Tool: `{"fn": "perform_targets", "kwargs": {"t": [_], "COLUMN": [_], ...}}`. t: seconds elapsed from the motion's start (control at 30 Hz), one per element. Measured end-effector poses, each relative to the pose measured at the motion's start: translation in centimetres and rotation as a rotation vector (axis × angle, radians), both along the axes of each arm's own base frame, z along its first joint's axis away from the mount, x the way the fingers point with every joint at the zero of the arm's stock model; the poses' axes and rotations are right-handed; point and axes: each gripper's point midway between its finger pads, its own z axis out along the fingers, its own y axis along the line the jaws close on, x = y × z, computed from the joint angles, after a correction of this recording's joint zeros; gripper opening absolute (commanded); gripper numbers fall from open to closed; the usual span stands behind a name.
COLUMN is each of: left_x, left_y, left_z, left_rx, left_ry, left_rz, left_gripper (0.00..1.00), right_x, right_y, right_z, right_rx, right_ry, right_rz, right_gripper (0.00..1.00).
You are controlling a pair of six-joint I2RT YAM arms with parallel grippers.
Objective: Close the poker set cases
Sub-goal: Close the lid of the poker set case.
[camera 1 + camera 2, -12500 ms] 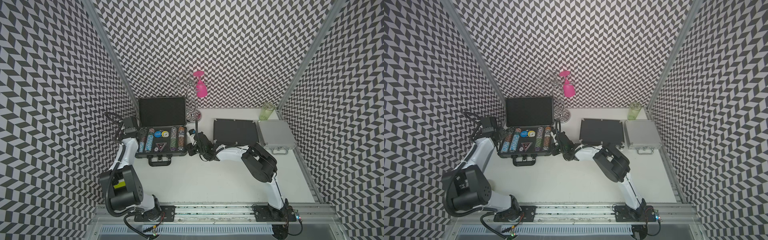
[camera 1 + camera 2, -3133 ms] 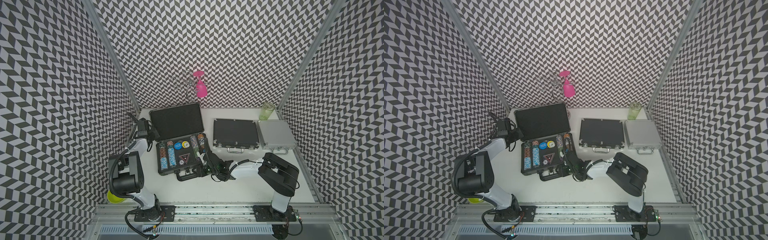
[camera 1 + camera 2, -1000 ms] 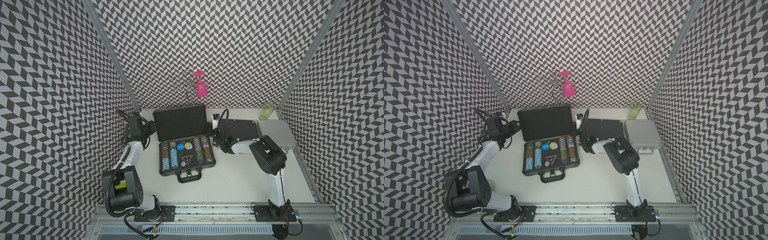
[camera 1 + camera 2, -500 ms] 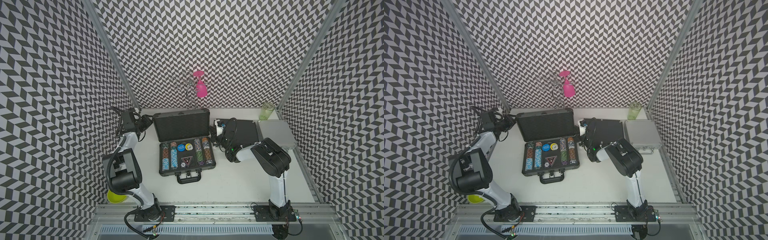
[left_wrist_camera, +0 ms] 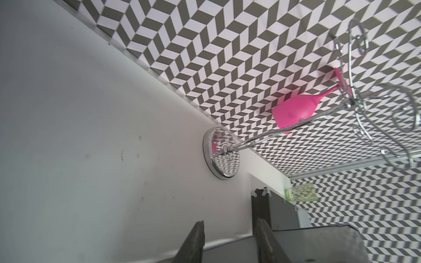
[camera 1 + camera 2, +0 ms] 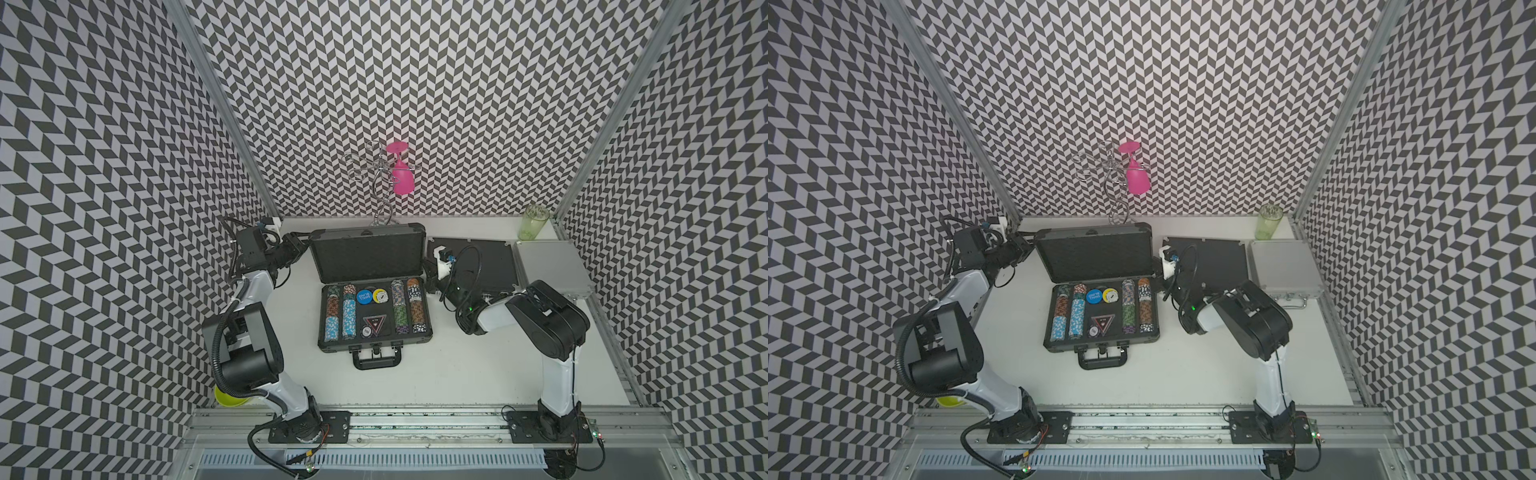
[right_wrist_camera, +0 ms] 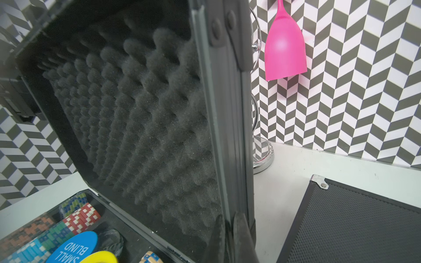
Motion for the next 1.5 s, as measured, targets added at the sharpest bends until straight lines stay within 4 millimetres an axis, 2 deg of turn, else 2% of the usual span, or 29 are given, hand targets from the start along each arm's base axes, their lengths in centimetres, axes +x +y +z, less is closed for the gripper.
{"fn": "perform_targets", "kwargs": {"t": [0.13,0.4,0.63,0.77,0.87,1.07,1.23,1.4,1.5], "left_x": [0.2,0.8,0.6,0.0,-0.9,-1.3,-1.6,-1.4,-0.7], "left_y": [-0.5,-0.9,-2.5,-3.8,-4.3,-3.2,-2.1,-1.3,-1.5], "left_z": [0.7,-1.7,-0.7,-0.4,-0.6,-1.5,-0.6,0.4,1.3], "left_rx": [-0.073,-0.163,-0.173,-0.163,-0.157,-0.118,-0.058,0.036,0.140], "left_ry": [-0.040,-0.006,-0.047,-0.059,-0.053,-0.008,-0.004,-0.001,0.002], "left_rz": [-0.084,-0.153,-0.223,-0.252,-0.253,-0.170,-0.093,-0.020,0.019], "left_gripper": [0.56,0.56,0.51,0.51,0.50,0.50,0.50,0.50,0.50], "right_x": [-0.1,-0.4,-1.6,-2.4,-2.9,-4.8,-6.2,-7.4,-8.1], "right_y": [0.0,0.0,-0.1,0.2,0.0,-1.1,-1.5,-1.4,-1.3], "right_z": [0.0,0.1,0.0,0.1,0.6,2.6,3.2,1.6,-0.2], "right_rx": [-0.004,-0.007,0.020,0.048,0.066,0.109,0.145,0.137,0.115], "right_ry": [-0.008,-0.019,-0.031,-0.024,-0.009,0.055,0.152,0.308,0.418], "right_rz": [0.002,0.009,0.024,0.040,0.038,0.042,0.062,0.091,0.101], "right_gripper": [0.04,0.05,0.20,0.42,0.46,0.48,0.49,0.50,0.50]}}
